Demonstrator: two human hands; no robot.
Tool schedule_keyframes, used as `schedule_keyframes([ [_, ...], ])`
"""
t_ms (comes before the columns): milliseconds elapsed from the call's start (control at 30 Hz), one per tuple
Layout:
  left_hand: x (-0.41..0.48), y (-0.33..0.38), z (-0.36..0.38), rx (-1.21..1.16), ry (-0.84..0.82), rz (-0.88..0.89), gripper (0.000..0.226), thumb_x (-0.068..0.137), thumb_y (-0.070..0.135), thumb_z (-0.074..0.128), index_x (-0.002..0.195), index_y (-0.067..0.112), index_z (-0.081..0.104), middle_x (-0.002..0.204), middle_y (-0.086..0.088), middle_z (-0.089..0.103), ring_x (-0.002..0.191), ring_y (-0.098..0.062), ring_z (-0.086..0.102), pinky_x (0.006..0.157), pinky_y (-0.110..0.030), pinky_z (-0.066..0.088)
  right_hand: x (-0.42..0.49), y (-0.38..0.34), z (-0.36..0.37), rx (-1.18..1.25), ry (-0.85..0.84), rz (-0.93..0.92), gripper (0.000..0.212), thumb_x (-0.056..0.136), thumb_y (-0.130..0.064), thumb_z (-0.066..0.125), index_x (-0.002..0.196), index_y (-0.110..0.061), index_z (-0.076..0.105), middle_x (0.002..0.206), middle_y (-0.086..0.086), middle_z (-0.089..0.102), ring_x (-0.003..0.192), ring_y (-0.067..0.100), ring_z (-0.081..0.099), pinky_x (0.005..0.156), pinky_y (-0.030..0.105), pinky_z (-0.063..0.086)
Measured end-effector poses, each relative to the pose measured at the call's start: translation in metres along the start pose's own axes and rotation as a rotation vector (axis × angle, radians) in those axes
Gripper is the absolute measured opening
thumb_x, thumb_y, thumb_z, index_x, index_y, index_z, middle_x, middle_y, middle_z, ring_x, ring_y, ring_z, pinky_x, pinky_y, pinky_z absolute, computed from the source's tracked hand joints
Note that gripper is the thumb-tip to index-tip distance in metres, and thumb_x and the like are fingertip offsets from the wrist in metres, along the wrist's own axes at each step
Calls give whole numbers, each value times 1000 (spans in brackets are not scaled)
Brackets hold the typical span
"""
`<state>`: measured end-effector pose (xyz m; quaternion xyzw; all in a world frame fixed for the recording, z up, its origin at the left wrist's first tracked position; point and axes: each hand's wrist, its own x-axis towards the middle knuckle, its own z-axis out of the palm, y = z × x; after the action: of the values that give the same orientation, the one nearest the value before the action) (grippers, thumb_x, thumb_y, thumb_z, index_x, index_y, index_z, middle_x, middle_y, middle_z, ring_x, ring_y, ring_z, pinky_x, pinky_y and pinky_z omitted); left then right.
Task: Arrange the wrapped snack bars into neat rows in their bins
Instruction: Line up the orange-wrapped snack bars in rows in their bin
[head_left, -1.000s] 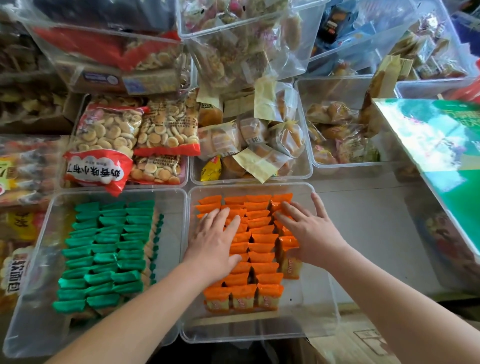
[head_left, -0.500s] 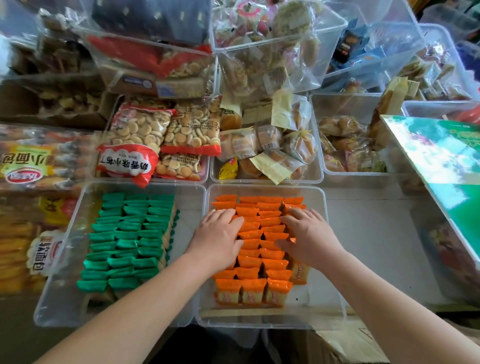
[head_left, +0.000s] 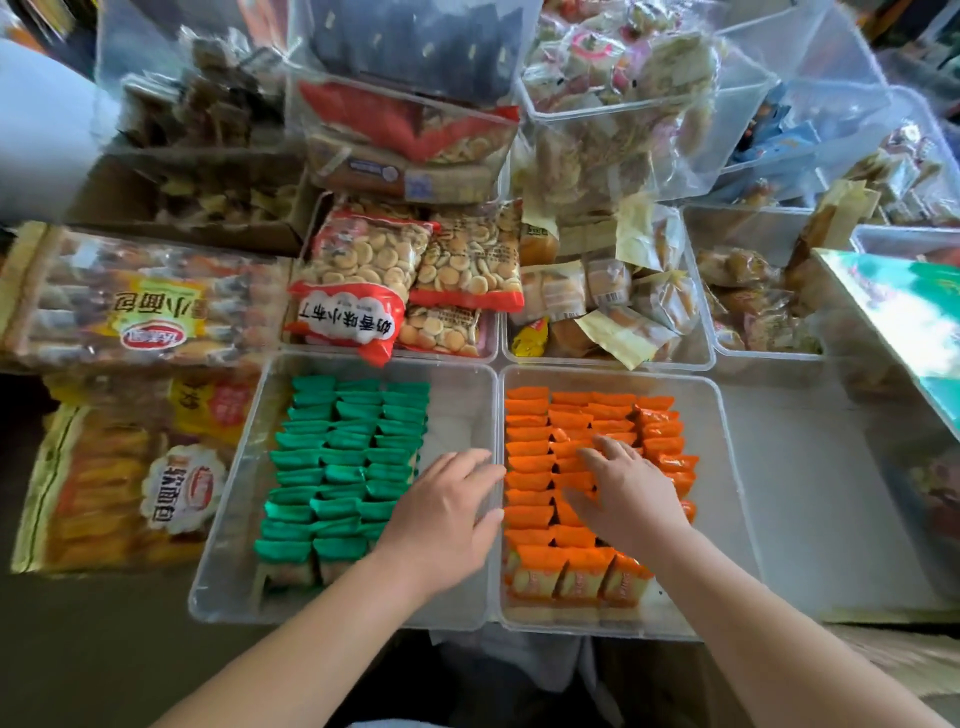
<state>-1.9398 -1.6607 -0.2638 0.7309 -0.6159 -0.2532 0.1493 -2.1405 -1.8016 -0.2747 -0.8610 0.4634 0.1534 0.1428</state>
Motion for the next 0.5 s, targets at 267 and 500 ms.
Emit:
schedule_keyframes([
  [267,-74,-43,-9,-145,60,-157,46,95,33,64,140,21,62,146,8,54,136,-15,51,113,-33,44,-38,-107,-31,293,125,-148,38,101,-49,56,135,-34,63,134,-12,64,122,16,61,85,34,58],
  [500,-148,-85,-21,-35,131,-512,50,100,39,61,147,22,56,162,5,39,146,-19,42,109,-36,46,-55,-158,-4,416,-19,-327,39,99,-44,62,135,-30,64,129,-8,65,113,15,65,92,33,56],
])
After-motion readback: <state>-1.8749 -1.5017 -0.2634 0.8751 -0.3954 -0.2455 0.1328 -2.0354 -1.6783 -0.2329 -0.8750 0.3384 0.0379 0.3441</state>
